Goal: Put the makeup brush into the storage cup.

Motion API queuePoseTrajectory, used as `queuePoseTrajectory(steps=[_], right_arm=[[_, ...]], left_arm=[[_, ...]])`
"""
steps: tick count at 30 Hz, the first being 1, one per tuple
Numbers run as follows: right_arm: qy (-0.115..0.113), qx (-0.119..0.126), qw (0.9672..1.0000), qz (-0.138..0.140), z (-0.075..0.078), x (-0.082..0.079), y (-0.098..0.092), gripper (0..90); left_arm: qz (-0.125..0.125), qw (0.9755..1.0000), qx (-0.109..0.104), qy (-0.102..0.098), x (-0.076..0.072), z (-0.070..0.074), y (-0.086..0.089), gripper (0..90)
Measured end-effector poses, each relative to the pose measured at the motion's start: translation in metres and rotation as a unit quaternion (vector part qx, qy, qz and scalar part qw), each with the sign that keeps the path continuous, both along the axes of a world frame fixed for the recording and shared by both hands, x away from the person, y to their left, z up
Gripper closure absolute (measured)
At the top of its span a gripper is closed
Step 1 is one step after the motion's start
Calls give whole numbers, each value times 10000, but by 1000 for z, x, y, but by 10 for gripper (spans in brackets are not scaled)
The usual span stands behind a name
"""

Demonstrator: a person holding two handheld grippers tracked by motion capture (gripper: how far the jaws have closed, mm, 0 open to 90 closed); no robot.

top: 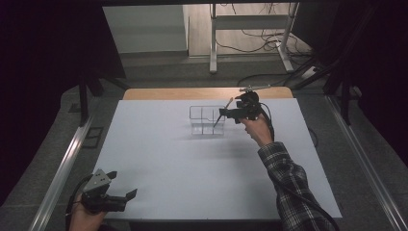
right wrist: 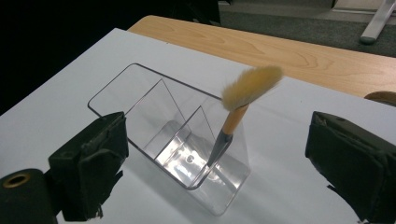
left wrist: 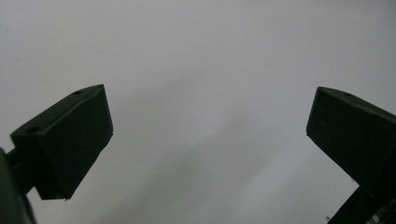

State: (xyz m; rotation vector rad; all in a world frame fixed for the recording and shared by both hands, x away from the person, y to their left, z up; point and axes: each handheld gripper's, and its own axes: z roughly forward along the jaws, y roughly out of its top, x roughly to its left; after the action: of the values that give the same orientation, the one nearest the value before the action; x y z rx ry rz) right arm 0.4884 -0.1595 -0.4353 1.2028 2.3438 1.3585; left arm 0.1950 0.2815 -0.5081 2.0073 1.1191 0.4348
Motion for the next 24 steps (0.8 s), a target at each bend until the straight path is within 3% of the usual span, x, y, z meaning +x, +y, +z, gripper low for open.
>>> queuePoseTrajectory(steps=[24], right_arm=[[-73, -254, 9992, 301, 6, -31, -9, 30]], left_arm=[[-7, 9999, -111, -34, 0, 1, 1, 11]])
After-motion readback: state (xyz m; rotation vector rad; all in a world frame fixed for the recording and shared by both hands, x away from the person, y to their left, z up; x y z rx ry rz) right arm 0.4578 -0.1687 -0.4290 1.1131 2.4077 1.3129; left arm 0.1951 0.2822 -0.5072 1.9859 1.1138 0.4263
